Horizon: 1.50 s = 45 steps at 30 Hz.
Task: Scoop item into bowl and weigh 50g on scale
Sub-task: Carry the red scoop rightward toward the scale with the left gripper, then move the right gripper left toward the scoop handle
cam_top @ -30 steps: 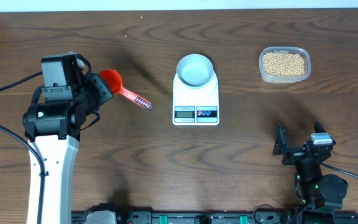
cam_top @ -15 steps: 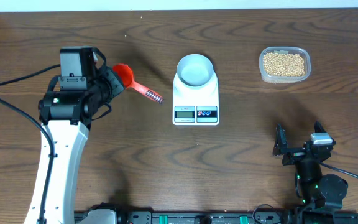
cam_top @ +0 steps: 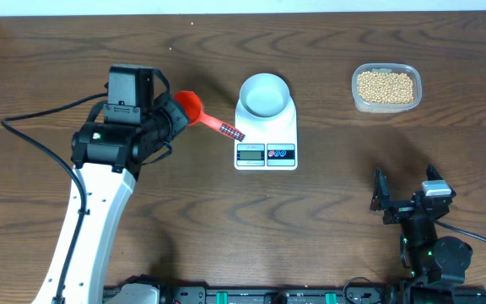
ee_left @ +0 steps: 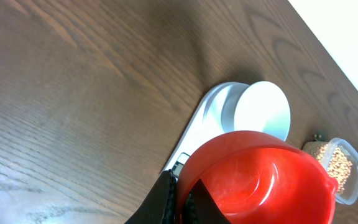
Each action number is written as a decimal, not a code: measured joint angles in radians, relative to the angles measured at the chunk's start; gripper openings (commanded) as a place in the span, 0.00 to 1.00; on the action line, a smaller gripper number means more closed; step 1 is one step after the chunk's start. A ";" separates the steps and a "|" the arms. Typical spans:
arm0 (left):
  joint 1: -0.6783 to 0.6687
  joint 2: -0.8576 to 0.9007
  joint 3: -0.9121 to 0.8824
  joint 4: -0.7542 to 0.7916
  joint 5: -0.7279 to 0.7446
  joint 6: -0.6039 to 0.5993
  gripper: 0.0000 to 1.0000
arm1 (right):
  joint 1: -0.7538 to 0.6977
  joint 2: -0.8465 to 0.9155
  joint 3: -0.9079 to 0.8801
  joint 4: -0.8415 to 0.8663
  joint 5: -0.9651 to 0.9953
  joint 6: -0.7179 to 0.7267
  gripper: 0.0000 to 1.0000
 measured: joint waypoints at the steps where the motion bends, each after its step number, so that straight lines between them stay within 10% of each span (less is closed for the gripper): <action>1: -0.004 0.000 0.000 -0.002 0.000 -0.011 0.07 | 0.000 0.000 0.000 0.000 0.000 0.000 0.99; 30: -0.186 0.000 0.000 0.012 0.000 -0.153 0.07 | 0.000 0.035 0.057 0.095 -0.348 0.391 0.99; 45: -0.186 0.000 0.000 0.014 0.000 -0.153 0.07 | 0.000 0.623 0.481 0.088 -0.602 0.404 0.99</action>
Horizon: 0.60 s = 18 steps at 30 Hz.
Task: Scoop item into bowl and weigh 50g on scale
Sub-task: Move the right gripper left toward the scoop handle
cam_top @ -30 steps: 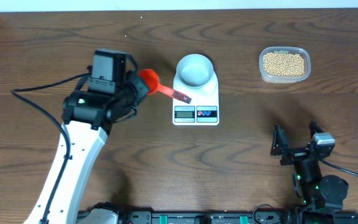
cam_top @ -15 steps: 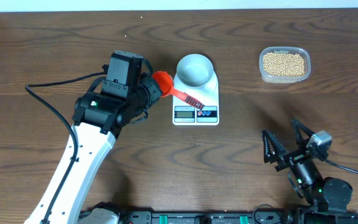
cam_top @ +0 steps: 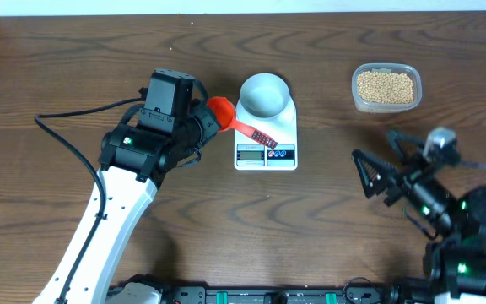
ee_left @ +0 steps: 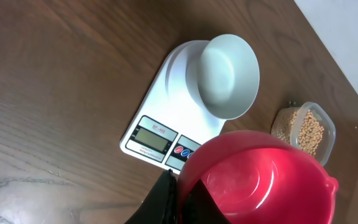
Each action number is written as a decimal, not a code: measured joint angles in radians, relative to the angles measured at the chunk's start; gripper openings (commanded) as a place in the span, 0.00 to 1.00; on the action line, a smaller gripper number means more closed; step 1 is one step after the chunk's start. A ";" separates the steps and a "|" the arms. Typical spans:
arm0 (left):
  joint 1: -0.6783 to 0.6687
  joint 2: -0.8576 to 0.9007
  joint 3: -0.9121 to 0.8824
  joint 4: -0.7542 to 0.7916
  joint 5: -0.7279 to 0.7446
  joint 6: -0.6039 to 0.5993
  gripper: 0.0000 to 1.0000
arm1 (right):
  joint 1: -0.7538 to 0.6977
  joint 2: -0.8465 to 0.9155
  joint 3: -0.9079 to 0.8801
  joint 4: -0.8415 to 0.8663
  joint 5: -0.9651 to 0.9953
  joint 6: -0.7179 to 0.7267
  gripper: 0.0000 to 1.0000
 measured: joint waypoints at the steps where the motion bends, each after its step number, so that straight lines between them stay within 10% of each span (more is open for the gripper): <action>1: 0.000 0.000 0.000 -0.001 0.000 0.000 0.07 | 0.000 0.040 0.023 0.002 -0.025 -0.001 0.99; 18: 0.000 0.001 0.000 0.002 0.000 0.000 0.07 | 0.160 0.463 0.168 0.002 -0.210 -0.001 0.99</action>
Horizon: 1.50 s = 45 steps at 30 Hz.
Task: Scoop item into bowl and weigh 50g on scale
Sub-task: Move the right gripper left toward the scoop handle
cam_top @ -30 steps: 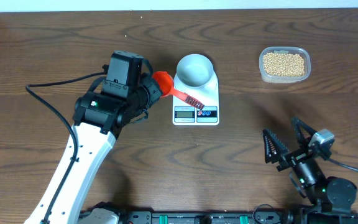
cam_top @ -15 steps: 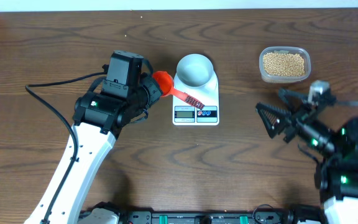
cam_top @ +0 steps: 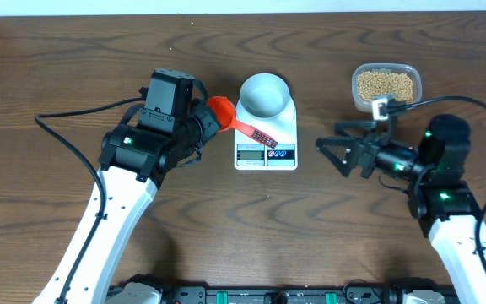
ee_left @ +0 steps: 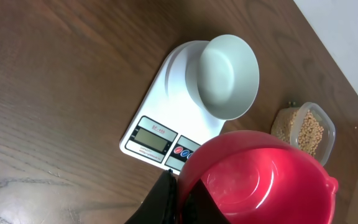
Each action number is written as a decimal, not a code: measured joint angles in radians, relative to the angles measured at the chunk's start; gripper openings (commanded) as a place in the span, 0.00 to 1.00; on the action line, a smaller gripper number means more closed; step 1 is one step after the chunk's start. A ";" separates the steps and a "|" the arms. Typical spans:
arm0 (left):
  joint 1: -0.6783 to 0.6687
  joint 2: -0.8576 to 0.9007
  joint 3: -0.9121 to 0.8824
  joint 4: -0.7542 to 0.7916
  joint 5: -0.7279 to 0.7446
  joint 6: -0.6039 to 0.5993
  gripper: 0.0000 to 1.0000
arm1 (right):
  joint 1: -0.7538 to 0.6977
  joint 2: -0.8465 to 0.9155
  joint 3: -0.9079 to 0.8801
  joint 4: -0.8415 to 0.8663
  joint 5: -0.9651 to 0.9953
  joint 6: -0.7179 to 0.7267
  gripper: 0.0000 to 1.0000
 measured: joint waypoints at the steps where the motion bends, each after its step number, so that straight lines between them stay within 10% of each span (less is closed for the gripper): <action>1: 0.000 0.000 0.000 0.000 0.000 0.000 0.07 | 0.011 0.003 0.000 0.000 0.003 0.000 0.99; 14: 0.000 0.000 0.000 0.000 0.000 -0.001 0.07 | 0.047 0.009 0.003 0.048 0.019 -0.001 0.98; 45: -0.007 0.008 0.000 0.000 0.204 -0.131 0.07 | 0.308 0.041 0.006 0.309 0.244 0.316 0.42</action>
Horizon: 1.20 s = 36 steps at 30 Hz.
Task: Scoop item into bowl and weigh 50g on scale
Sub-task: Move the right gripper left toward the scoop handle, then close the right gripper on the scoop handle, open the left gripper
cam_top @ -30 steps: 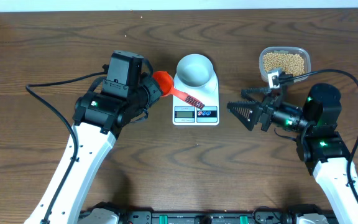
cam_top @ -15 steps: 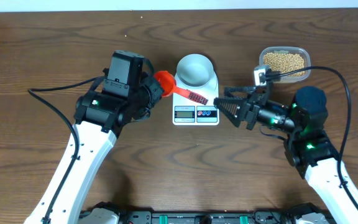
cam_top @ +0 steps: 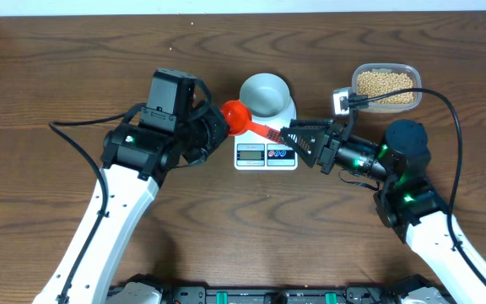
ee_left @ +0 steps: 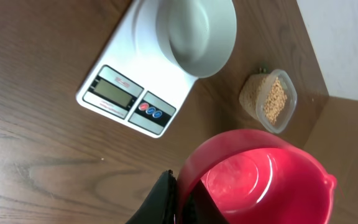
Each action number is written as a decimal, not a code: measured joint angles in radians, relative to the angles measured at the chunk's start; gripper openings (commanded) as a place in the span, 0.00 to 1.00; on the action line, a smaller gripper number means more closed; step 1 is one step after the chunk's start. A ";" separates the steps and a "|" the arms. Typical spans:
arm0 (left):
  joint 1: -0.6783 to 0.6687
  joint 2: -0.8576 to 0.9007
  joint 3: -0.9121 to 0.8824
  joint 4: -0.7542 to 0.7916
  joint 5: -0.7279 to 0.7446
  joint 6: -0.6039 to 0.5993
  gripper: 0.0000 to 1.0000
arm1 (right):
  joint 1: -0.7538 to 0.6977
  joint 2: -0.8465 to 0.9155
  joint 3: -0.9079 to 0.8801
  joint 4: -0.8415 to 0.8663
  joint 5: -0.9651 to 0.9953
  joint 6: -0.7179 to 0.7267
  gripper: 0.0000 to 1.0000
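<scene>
The white scale carries an empty white bowl at the table's middle. My left gripper is shut on the cup rim of a red scoop, which hangs over the scale's left part. Its handle slants right across the scale. In the left wrist view the empty scoop fills the lower right, with the scale and bowl below it. My right gripper is open at the scale's right edge, its fingertips just beyond the handle's end.
A clear tub of soybeans stands at the back right; the left wrist view also shows the tub. Cables trail from both arms. The table's far edge runs along the top.
My right gripper, still open, has moved left from beside the scale to its right edge by the scoop handle. The left gripper has shifted the scoop slightly right, further over the scale.
First my left gripper held the red scoop left of the scale while the right arm sat folded at the front right. Then the scoop was at the scale's left edge and the right arm had risen. Later the open right gripper pointed at the scale, and now reaches the handle's end.
</scene>
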 measured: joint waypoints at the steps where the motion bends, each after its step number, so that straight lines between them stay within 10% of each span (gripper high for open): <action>1: -0.004 0.000 0.000 0.000 0.002 0.000 0.07 | 0.004 0.004 0.000 0.002 0.003 0.005 0.40; 36: -0.053 0.010 0.000 0.020 0.006 -0.003 0.07 | 0.074 0.024 0.000 0.023 0.027 0.055 0.17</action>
